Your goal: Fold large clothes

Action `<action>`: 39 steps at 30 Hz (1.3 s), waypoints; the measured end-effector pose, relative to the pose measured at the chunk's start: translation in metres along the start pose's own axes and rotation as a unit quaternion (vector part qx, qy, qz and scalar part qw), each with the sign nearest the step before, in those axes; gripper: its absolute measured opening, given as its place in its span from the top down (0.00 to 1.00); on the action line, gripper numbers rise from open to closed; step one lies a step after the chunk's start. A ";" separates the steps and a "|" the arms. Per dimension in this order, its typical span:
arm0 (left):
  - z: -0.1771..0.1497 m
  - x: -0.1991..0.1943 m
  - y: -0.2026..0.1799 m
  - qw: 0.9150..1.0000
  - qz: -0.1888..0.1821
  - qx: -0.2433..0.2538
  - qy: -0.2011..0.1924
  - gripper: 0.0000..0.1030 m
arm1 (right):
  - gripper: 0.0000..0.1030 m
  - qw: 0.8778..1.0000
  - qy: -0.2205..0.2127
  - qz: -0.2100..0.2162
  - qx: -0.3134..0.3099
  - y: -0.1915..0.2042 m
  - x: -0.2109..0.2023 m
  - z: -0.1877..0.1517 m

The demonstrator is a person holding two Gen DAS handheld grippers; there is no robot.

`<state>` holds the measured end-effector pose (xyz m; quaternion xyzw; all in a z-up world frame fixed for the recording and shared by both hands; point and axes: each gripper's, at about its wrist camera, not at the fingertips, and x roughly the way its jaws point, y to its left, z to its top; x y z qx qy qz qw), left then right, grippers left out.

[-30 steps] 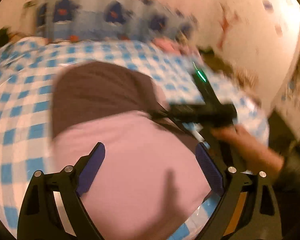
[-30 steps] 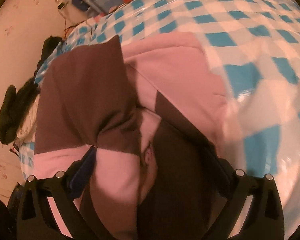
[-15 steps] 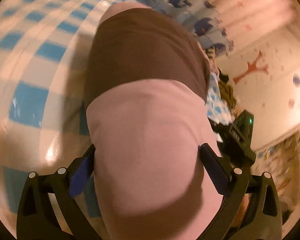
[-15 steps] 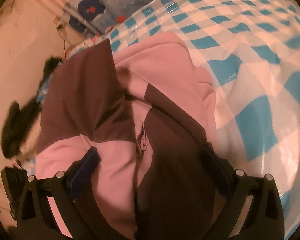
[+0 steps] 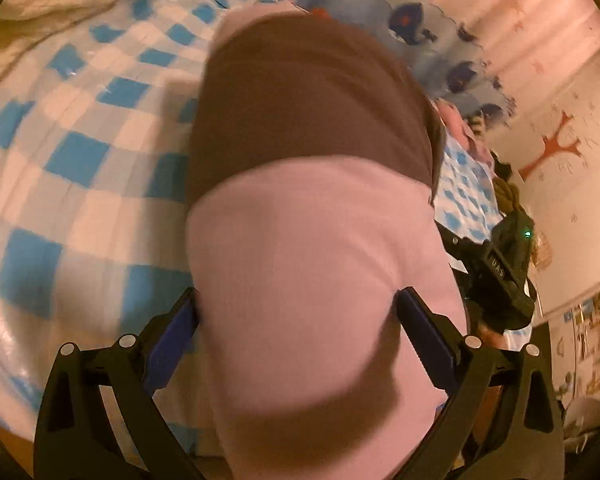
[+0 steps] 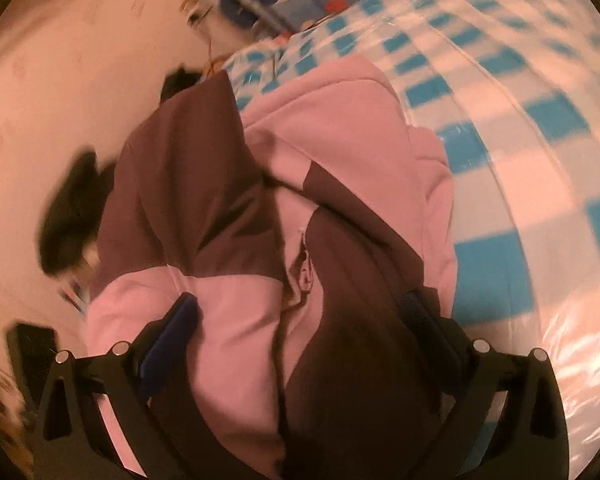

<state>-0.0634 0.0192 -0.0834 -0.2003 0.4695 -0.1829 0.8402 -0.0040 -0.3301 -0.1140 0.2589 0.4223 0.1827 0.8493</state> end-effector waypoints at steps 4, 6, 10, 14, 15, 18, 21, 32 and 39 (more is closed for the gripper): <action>0.010 -0.031 -0.021 0.994 0.051 0.027 -0.095 0.09 | 0.07 0.999 0.004 -0.035 -0.033 -0.002 -0.007 -0.001; 0.012 -0.028 -0.041 0.990 0.063 0.060 -0.111 0.09 | 0.07 0.999 -0.004 -0.045 -0.027 -0.013 -0.015 -0.012; 0.007 0.018 -0.102 0.973 0.125 0.172 -0.088 0.08 | 0.07 1.000 0.012 -0.013 0.023 -0.035 -0.010 -0.029; -0.001 0.034 -0.113 0.964 0.160 0.195 -0.088 0.08 | 0.07 0.999 0.004 -0.046 0.002 -0.014 -0.043 0.005; 0.001 0.033 -0.112 0.965 0.157 0.191 -0.086 0.08 | 0.07 0.999 -0.011 -0.041 -0.004 -0.007 -0.051 0.014; 0.005 0.035 -0.105 0.967 0.153 0.183 -0.085 0.08 | 0.07 0.997 -0.060 -0.037 -0.034 0.024 -0.062 0.055; 0.004 0.036 -0.105 0.966 0.159 0.186 -0.088 0.08 | 0.07 0.996 -0.036 -0.064 -0.043 0.030 -0.019 0.070; 0.007 0.054 -0.110 0.952 0.183 0.225 -0.099 0.06 | 0.05 0.998 -0.028 -0.025 0.042 -0.033 0.029 0.047; 0.005 0.048 -0.100 0.957 0.169 0.211 -0.109 0.06 | 0.05 0.995 -0.073 -0.059 0.026 -0.010 -0.019 0.025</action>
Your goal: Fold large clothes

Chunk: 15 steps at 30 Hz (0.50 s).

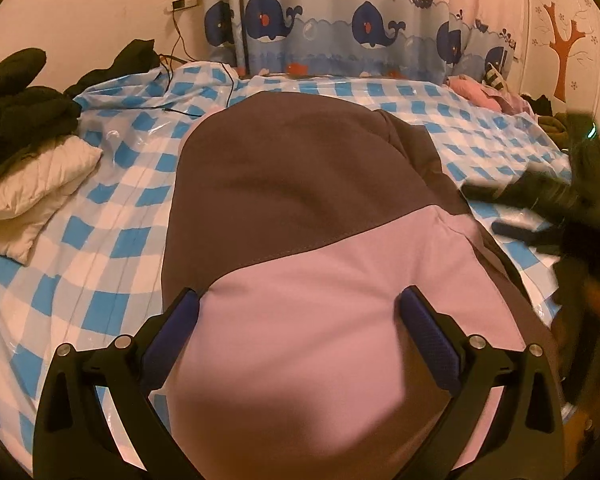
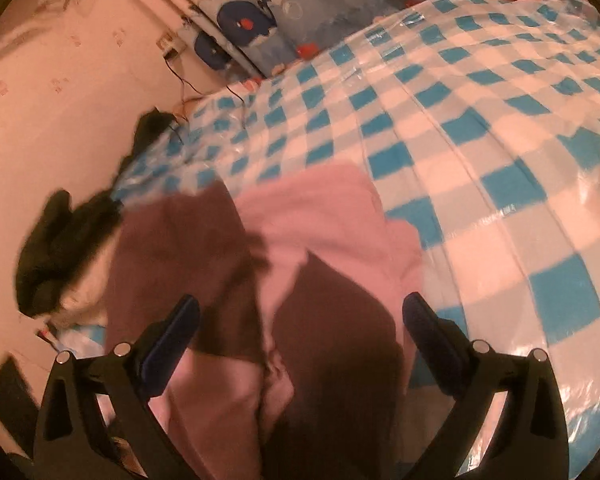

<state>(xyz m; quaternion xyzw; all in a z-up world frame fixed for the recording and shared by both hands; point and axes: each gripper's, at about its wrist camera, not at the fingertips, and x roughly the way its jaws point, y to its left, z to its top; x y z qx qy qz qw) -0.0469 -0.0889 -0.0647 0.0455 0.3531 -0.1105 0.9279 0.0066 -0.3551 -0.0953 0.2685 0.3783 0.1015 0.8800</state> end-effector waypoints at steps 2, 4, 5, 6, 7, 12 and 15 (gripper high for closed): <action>-0.002 0.000 -0.004 1.000 0.003 0.004 -0.004 0.06 | 0.05 1.000 0.019 0.017 0.017 -0.017 0.035 -0.012; -0.002 0.004 -0.009 1.000 0.016 0.013 -0.003 0.06 | 0.05 0.997 0.015 0.054 0.047 -0.037 0.053 -0.014; -0.001 0.005 -0.010 1.000 0.020 0.014 -0.001 0.06 | 0.05 0.998 0.016 0.049 0.045 -0.037 0.053 -0.012; -0.001 0.005 -0.009 1.000 0.020 0.012 0.001 0.06 | 0.05 0.998 0.018 0.042 0.039 -0.034 0.052 -0.011; 0.000 0.004 -0.008 1.000 0.017 0.009 0.001 0.06 | 0.05 0.998 0.022 0.039 0.036 -0.032 0.048 -0.009; -0.002 -0.008 0.000 1.000 0.014 -0.009 0.004 0.07 | 0.06 0.999 -0.022 0.032 0.019 -0.015 -0.020 -0.006; -0.003 -0.013 0.002 1.000 0.016 -0.017 0.007 0.07 | 0.06 0.999 -0.044 0.020 -0.016 0.003 -0.060 -0.021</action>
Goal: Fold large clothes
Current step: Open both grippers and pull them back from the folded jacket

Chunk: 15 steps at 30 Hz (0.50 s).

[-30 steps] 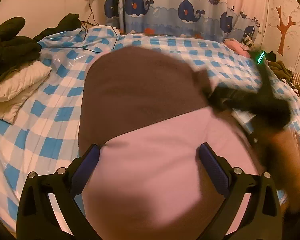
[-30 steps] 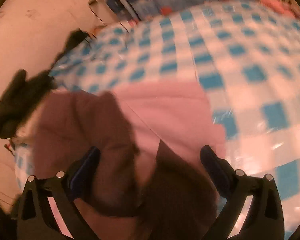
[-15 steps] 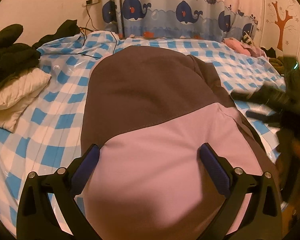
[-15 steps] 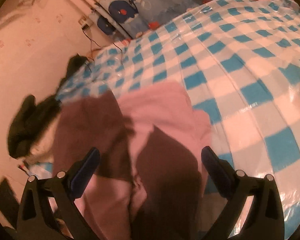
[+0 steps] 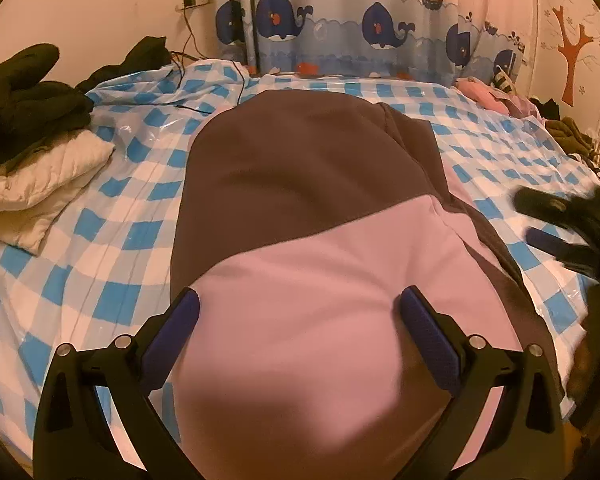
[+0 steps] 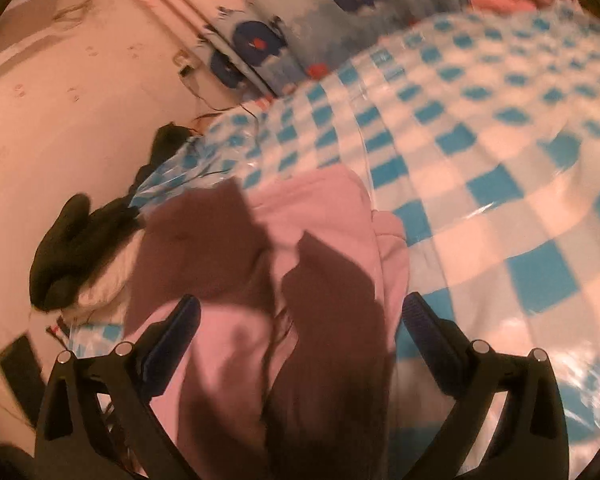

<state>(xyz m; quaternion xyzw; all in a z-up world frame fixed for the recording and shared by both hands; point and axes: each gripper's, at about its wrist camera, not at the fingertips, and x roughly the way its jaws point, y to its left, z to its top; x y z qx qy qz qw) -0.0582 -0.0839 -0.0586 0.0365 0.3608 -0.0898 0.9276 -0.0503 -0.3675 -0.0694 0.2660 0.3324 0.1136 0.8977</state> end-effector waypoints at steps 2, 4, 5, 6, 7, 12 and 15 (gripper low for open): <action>-0.002 -0.003 -0.001 1.000 0.000 -0.003 0.002 0.07 | 0.06 0.999 0.019 -0.028 -0.018 0.005 0.000 -0.012; -0.004 -0.007 -0.003 1.000 0.000 -0.003 0.007 0.07 | 0.06 0.992 0.103 -0.066 -0.038 0.000 0.034 -0.033; -0.005 -0.009 -0.005 1.000 -0.002 0.003 0.017 0.07 | 0.05 0.993 0.107 -0.054 -0.022 -0.008 0.038 -0.037; -0.007 -0.013 -0.007 1.000 -0.004 0.011 0.023 0.07 | 0.05 0.993 0.113 -0.034 0.016 -0.021 0.039 -0.039; -0.008 -0.018 -0.008 1.000 -0.006 0.017 0.025 0.07 | 0.06 0.992 0.119 -0.034 0.033 -0.025 0.037 -0.037; -0.017 -0.053 -0.009 0.999 -0.013 0.028 0.033 0.07 | 0.06 0.996 0.078 -0.046 -0.013 0.002 -0.020 -0.031; -0.024 -0.077 -0.010 0.999 -0.016 0.025 0.038 0.07 | 0.06 0.996 0.060 -0.042 -0.048 0.026 -0.058 -0.034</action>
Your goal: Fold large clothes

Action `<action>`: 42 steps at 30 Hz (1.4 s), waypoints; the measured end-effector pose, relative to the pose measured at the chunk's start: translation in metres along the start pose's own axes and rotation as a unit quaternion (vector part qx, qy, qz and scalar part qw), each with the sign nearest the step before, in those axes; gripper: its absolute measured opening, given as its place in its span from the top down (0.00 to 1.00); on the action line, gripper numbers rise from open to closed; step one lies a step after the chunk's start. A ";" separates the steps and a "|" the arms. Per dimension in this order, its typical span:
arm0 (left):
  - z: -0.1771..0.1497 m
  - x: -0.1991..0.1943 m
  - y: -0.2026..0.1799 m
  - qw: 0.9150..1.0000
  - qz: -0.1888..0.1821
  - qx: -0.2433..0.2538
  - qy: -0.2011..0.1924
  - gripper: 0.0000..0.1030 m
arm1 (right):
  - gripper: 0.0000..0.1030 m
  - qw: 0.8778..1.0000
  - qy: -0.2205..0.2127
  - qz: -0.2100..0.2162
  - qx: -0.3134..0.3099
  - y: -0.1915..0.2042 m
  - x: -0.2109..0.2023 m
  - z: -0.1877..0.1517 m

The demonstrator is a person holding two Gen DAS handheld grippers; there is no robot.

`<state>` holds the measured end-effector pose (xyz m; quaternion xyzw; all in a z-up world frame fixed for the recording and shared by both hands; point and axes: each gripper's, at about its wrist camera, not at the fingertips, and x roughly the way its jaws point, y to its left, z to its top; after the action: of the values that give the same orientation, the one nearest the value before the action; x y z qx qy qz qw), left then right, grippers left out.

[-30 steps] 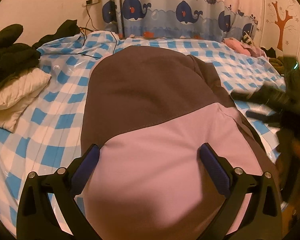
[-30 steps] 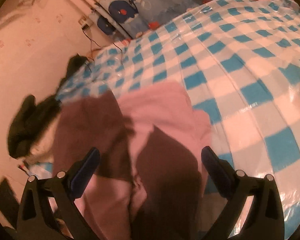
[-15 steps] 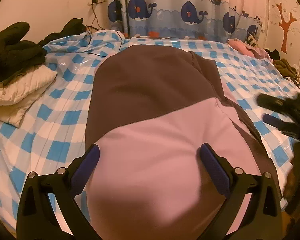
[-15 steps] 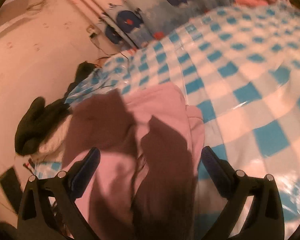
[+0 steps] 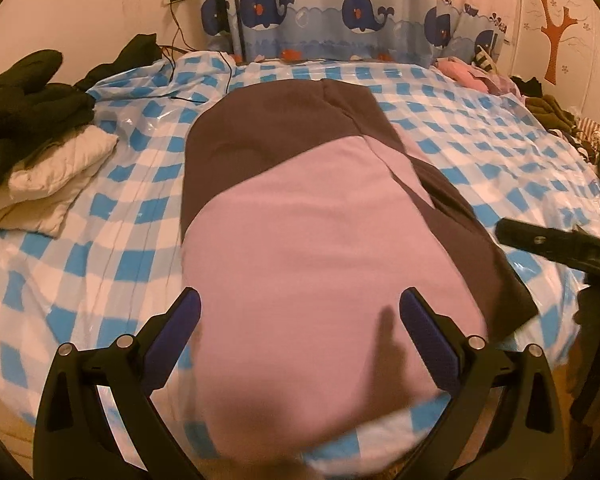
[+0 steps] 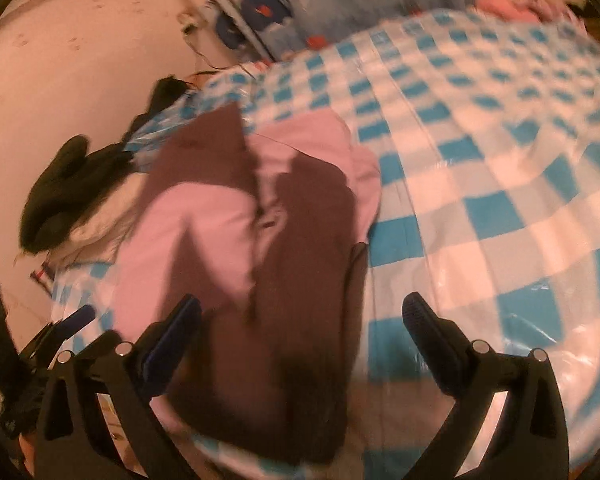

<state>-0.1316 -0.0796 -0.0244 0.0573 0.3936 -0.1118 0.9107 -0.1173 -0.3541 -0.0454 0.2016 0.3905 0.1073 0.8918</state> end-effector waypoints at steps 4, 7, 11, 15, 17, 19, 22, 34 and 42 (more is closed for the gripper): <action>-0.012 -0.031 0.001 1.000 -0.008 -0.014 0.012 0.07 | 0.06 0.999 0.025 -0.022 -0.042 0.033 -0.027 -0.017; -0.020 -0.052 0.002 1.000 -0.010 -0.020 0.017 0.07 | 0.06 0.995 0.052 -0.040 -0.079 0.058 -0.035 -0.033; -0.026 -0.071 0.004 1.000 -0.004 -0.015 0.023 0.07 | 0.06 0.988 0.057 -0.071 -0.125 0.083 -0.042 -0.049; -0.026 -0.078 0.009 0.999 -0.008 -0.016 0.041 0.07 | 0.06 0.981 0.062 -0.102 -0.152 0.096 -0.041 -0.052; -0.026 -0.076 0.010 0.998 -0.011 -0.014 0.054 0.07 | 0.06 0.981 0.069 -0.103 -0.152 0.098 -0.040 -0.050; -0.026 -0.071 0.012 0.997 -0.016 -0.016 0.074 0.07 | 0.06 0.981 0.085 -0.096 -0.144 0.098 -0.038 -0.048; -0.025 -0.063 0.012 0.995 -0.018 -0.010 0.098 0.07 | 0.06 0.981 0.109 -0.084 -0.134 0.098 -0.032 -0.047; -0.018 -0.046 0.011 0.993 -0.013 0.001 0.121 0.07 | 0.06 0.975 0.134 -0.102 -0.143 0.104 -0.016 -0.041; -0.018 -0.037 0.013 0.991 -0.012 0.001 0.130 0.07 | 0.06 0.973 0.141 -0.107 -0.145 0.098 -0.010 -0.039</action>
<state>-0.1655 -0.0582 -0.0098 0.0677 0.5089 -0.1150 0.8504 -0.1561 -0.2592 -0.0199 0.0097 0.5122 0.0943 0.8536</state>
